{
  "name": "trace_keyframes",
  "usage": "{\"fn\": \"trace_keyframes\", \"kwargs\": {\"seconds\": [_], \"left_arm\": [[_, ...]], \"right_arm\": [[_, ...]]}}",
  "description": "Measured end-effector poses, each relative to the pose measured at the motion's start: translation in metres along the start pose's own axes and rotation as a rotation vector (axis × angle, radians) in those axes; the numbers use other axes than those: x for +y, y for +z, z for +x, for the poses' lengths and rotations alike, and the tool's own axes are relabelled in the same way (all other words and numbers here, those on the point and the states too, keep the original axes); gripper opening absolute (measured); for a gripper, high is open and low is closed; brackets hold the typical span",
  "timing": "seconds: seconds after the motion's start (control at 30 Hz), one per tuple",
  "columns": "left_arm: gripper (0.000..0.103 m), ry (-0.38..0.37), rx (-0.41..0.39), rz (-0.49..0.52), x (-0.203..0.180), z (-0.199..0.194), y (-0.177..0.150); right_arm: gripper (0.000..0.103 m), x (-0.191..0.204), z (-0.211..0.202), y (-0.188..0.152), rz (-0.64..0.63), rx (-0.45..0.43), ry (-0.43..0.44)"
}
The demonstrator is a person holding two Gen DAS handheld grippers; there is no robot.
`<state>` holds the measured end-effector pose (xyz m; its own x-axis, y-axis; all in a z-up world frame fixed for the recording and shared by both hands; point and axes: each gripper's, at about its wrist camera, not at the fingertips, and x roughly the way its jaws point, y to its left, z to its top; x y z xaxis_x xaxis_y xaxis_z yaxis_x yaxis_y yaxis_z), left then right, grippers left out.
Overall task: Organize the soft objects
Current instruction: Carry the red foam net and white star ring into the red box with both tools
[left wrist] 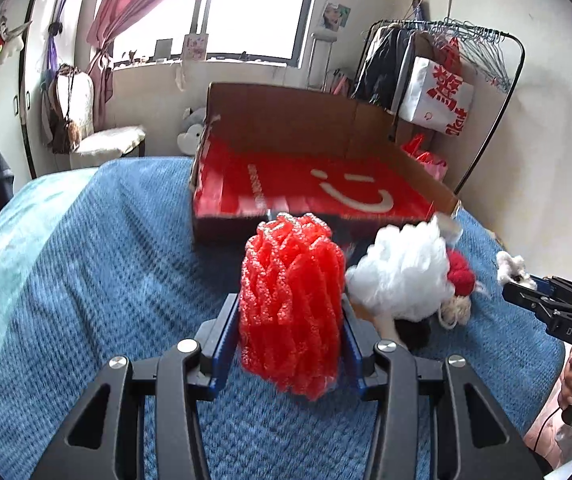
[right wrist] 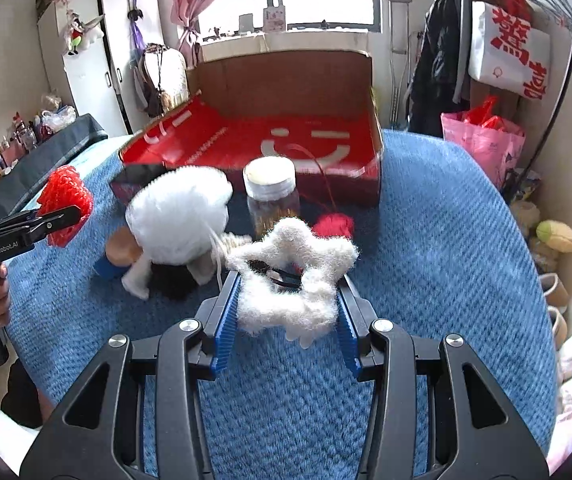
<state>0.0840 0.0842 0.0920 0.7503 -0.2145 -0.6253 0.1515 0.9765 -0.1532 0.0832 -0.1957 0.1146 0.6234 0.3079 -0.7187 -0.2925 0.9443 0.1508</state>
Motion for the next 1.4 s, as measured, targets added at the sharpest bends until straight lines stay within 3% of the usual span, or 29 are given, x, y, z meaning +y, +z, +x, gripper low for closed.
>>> {"fn": "trace_keyframes", "kwargs": {"seconds": [0.33,0.67,1.0,1.23,1.4], "left_arm": [[0.048,-0.054,-0.008,0.05,-0.004,0.025,0.05],[0.048,-0.095,0.055,0.135,-0.012,0.068,0.103],[0.048,-0.114,0.209,0.187,-0.011,0.133,0.137],[0.048,-0.135,0.383,0.18,-0.01,0.191,0.15],[0.048,-0.115,0.447,0.179,-0.009,0.217,0.151]], "right_arm": [[0.042,-0.001,0.01,0.051,-0.057,-0.059,0.023],[0.042,-0.001,0.047,0.106,-0.141,-0.032,0.056],[0.042,0.005,0.123,0.16,-0.223,0.156,0.117],[0.042,0.003,0.187,0.174,-0.244,0.352,0.112],[0.042,-0.006,0.218,0.175,-0.239,0.448,0.082]]}}
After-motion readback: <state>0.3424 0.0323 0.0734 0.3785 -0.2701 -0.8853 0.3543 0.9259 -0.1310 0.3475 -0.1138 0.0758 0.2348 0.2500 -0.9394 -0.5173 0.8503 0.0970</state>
